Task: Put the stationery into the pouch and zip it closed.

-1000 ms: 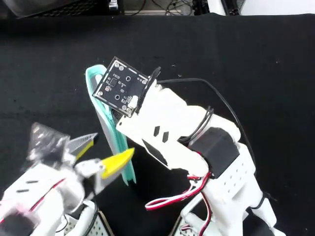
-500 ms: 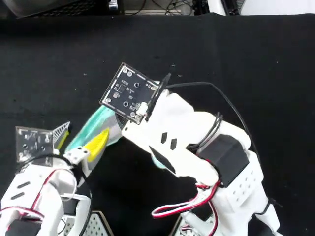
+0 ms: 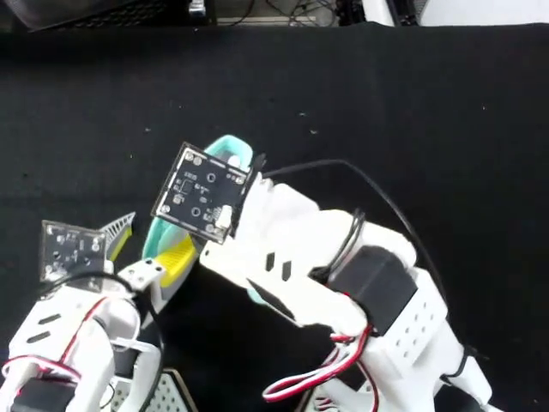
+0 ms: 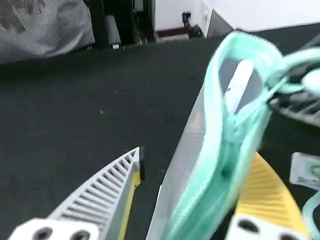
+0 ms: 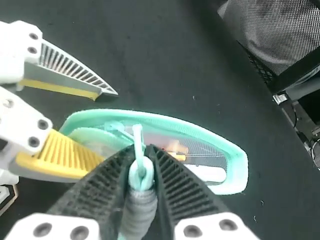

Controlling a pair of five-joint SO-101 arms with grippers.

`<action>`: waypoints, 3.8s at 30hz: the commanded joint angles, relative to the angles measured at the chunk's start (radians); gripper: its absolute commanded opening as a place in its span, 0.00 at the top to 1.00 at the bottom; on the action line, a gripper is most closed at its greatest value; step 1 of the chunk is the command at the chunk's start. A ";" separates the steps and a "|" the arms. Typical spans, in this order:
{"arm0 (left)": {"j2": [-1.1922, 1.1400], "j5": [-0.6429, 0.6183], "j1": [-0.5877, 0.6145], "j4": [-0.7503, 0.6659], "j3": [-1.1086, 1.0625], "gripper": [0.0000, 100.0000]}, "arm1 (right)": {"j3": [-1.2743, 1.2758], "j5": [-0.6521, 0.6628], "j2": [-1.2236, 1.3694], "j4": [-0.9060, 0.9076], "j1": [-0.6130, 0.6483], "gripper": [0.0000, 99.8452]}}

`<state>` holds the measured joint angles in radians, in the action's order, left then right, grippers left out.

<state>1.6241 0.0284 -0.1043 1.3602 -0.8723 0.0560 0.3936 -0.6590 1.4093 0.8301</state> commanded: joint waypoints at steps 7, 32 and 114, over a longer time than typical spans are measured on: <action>0.014 -0.002 -0.016 0.081 0.044 0.95 | 0.004 0.000 -0.001 0.003 0.002 0.99; 0.012 -0.014 -0.016 0.014 0.067 0.79 | 0.012 -0.002 -0.031 0.011 0.003 0.99; 0.012 -0.049 -0.120 0.063 0.035 0.97 | 0.168 -0.044 -0.088 -0.311 -0.107 0.99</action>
<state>1.6364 -0.0161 -0.2225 1.4062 -0.8447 0.1864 0.3552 -0.7373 1.1546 0.7472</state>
